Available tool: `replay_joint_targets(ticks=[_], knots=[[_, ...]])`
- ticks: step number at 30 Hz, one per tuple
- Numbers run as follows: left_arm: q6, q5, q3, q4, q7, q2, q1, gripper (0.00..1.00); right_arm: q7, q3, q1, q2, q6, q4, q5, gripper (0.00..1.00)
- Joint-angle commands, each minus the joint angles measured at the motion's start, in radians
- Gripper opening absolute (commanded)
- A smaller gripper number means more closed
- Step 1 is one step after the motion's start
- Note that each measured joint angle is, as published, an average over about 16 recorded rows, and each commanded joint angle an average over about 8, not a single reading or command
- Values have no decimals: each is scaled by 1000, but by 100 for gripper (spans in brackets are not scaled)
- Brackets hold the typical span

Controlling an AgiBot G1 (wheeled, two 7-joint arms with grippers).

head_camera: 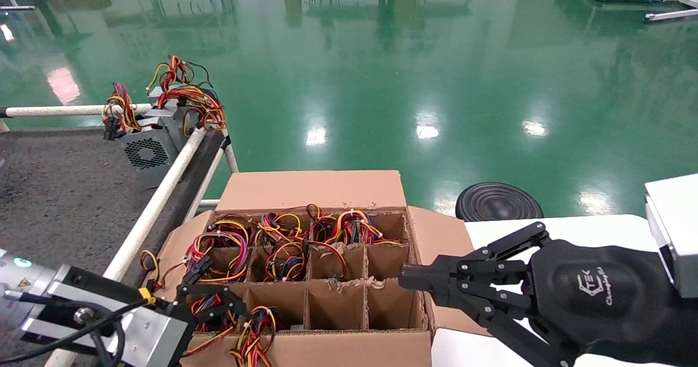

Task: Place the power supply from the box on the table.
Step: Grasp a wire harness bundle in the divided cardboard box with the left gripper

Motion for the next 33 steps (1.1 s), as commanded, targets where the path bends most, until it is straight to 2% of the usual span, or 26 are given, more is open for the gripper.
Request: replay_joint_targets(ticks=[1, 29, 30, 31, 33], knots=[[-3, 3, 2, 9, 6, 4, -1, 100, 0, 0, 0, 0, 0, 0, 0, 0], [-28, -14, 21, 141, 64, 81, -33, 99, 0, 0, 0, 0, 0, 0, 0, 0], [-27, -15, 23, 143, 65, 81, -33, 94, 0, 0, 0, 0, 0, 0, 0, 0], [-27, -17, 24, 144, 66, 81, -33, 86, 0, 0, 0, 0, 0, 0, 0, 0], [-26, -20, 28, 147, 69, 82, -32, 61, 0, 0, 0, 0, 0, 0, 0, 0]])
